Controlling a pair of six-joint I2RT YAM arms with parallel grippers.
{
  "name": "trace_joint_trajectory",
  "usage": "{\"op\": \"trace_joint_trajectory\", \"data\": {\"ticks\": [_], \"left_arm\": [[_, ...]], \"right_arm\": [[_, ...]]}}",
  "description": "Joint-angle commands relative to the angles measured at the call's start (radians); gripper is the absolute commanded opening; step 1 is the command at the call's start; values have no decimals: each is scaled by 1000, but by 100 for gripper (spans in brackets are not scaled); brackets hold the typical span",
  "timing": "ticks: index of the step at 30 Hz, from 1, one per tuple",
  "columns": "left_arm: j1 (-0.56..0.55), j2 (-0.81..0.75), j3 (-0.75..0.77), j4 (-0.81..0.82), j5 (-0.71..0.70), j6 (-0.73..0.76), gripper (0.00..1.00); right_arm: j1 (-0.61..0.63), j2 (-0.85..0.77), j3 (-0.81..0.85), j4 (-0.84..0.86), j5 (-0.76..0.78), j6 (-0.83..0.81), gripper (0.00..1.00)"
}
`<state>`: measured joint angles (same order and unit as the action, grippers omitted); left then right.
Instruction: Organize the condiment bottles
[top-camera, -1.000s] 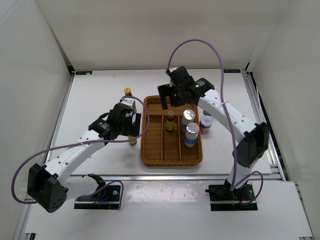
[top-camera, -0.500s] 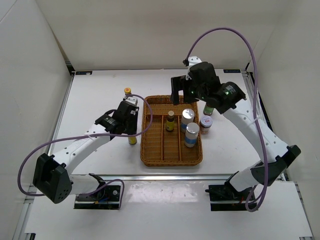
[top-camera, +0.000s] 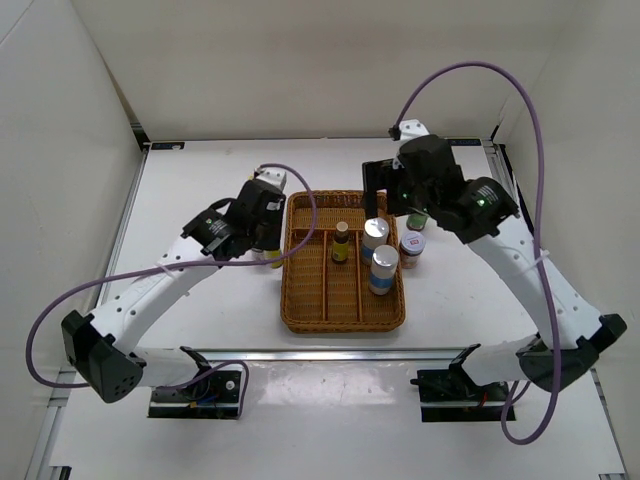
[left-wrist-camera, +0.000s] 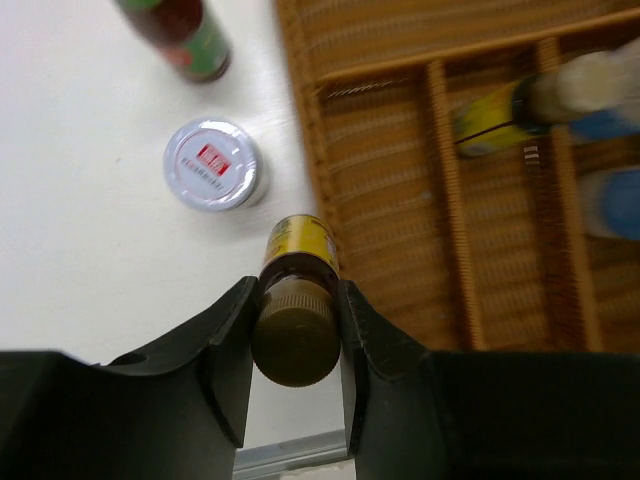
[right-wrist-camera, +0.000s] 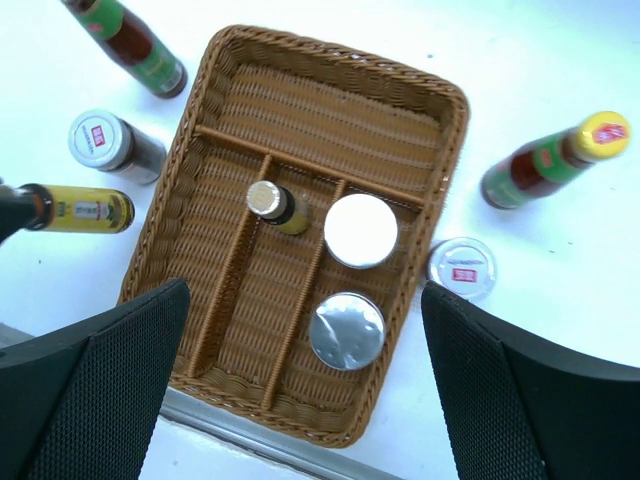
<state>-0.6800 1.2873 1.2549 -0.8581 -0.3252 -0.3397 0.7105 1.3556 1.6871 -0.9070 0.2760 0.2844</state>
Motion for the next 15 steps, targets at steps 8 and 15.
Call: {"op": "trace_joint_trajectory", "data": {"ticks": [8,15], "left_arm": [[-196,23,236,-38,129,-13,11],[-326,182,267,54,112,-13,11]], "right_arm": [[-74,-95,-47,-46,77,1,99],[-126,-116,-67,-76,107,1,99]]}}
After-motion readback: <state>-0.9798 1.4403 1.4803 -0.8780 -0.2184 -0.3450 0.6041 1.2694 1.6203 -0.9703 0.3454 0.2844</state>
